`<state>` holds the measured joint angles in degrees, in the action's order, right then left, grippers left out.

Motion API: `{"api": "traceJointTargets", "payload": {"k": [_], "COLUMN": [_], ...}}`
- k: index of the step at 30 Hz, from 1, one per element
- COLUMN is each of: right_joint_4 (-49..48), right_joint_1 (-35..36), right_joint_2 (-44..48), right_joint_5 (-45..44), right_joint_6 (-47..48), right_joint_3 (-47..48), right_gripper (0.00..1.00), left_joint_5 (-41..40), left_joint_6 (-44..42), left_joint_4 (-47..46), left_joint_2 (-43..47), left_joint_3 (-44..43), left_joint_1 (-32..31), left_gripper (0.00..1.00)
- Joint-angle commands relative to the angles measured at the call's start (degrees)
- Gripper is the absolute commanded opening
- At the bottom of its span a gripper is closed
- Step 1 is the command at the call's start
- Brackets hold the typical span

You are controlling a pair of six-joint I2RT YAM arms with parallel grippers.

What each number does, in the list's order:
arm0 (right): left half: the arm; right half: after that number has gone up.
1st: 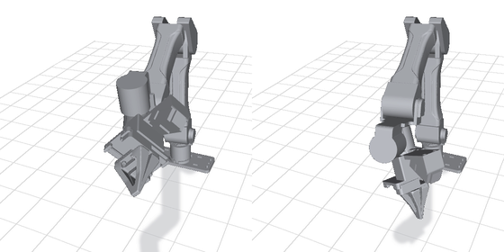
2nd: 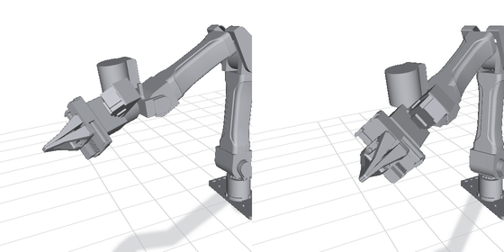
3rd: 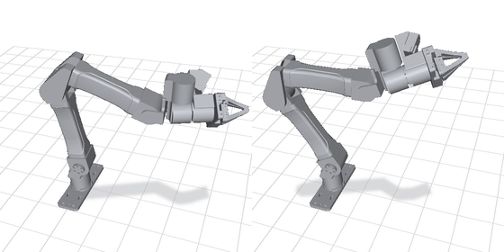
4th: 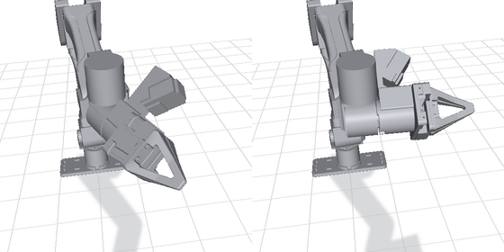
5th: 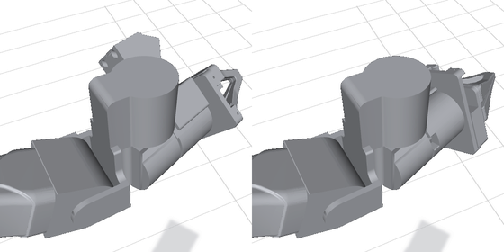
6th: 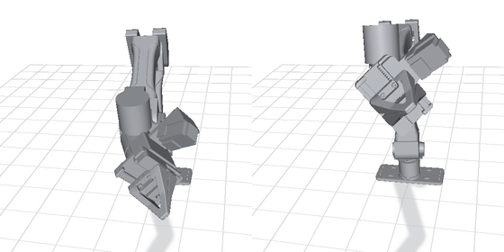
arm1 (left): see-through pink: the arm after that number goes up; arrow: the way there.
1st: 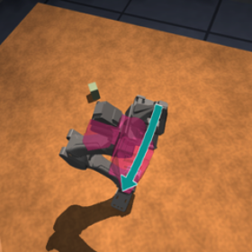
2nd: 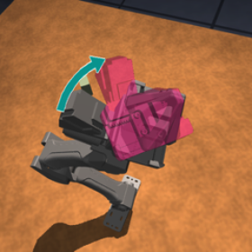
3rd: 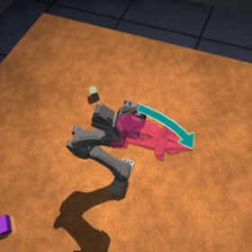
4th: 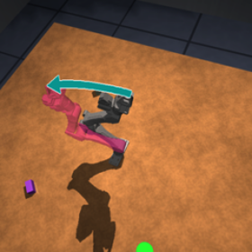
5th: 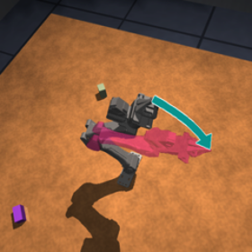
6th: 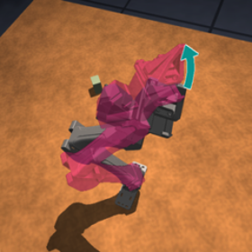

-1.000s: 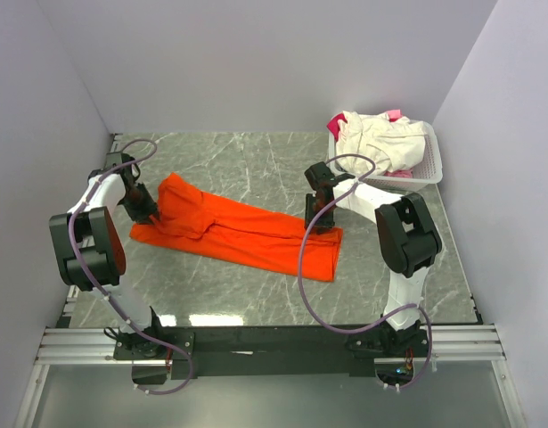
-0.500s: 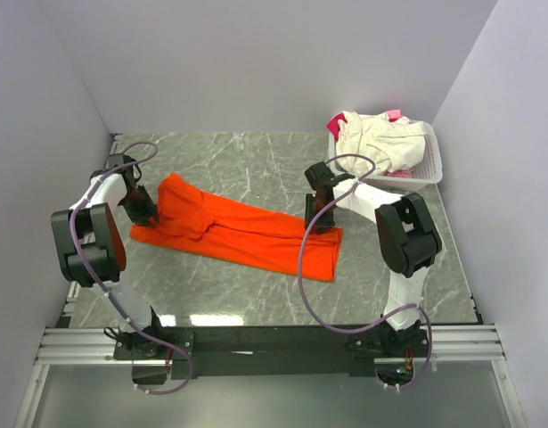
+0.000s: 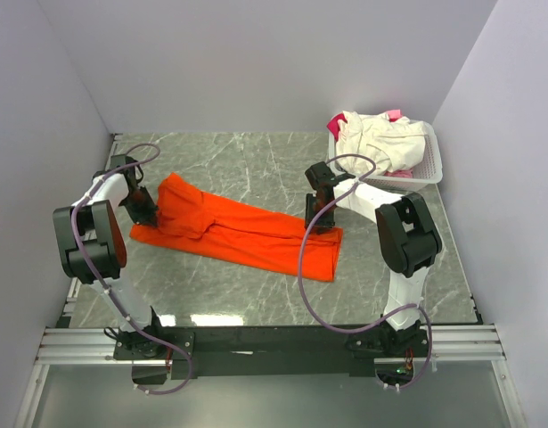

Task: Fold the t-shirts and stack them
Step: Fold the tshirt

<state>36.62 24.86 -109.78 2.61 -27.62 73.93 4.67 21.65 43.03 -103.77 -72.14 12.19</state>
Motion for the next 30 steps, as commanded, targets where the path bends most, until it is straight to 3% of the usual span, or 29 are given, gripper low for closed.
{"api": "traceJointTargets", "payload": {"k": [1, 18, 30], "right_joint_4": [0.4, 0.6, 0.4], "right_joint_1": [-0.6, -0.6, -0.5], "right_joint_2": [-1.6, -3.7, -3.9], "right_joint_5": [-0.9, 0.1, 0.6], "right_joint_6": [-0.3, 0.3, 1.0], "right_joint_3": [0.5, 0.7, -0.5], "right_gripper": [0.42, 0.43, 0.42], "left_joint_5": [0.0, -0.7, -0.3], "left_joint_6": [-1.0, 0.1, 3.6], "left_joint_4": [0.0, 3.3, 2.7], "left_joint_2": [1.2, 8.8, 15.8], "left_joint_3": [-1.7, 0.5, 8.0], "left_joint_1": [-0.3, -0.1, -0.2], "left_gripper": [0.00, 0.00, 0.00]}}
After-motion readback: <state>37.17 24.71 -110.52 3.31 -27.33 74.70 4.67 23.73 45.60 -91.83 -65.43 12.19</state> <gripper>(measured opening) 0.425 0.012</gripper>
